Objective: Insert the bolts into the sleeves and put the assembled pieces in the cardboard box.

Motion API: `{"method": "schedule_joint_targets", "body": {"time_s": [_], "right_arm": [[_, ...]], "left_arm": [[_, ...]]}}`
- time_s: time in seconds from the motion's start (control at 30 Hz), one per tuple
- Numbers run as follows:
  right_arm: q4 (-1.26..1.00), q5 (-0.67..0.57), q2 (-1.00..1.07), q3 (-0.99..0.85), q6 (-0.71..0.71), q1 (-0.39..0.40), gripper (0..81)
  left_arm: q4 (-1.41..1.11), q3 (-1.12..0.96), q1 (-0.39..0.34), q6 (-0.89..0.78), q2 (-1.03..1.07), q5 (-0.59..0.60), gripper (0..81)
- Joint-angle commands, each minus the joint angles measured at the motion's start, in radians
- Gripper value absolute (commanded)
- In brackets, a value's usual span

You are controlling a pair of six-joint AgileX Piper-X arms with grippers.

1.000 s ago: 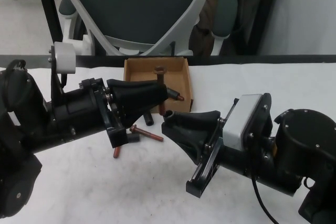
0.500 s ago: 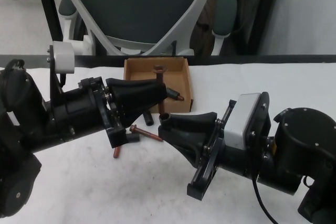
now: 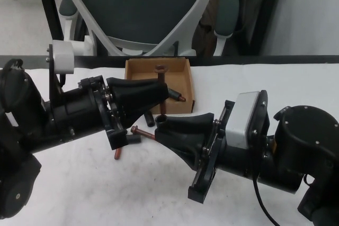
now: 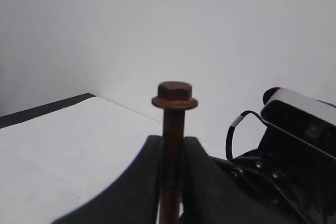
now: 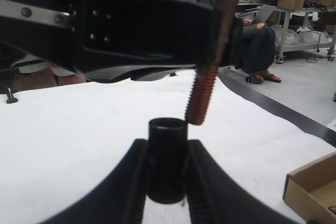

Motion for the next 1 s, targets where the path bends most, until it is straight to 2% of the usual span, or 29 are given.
{"method": "schedule_joint_targets", "body": {"time_s": [0.0, 0.43, 0.97], "right_arm": [[-0.052, -0.007, -0.006, -0.020, 0.007, -0.001, 0.3], [-0.050, -0.007, -0.006, -0.015, 0.024, -0.001, 0.3], [0.034, 0.030, -0.006, -0.016, 0.018, -0.003, 0.3]], "left_arm": [[-0.012, -0.001, -0.002, 0.040, -0.009, 0.050, 0.8], [-0.012, -0.001, -0.002, 0.071, -0.009, 0.051, 0.8], [-0.086, -0.001, -0.002, -0.007, -0.009, 0.059, 0.8]]}}
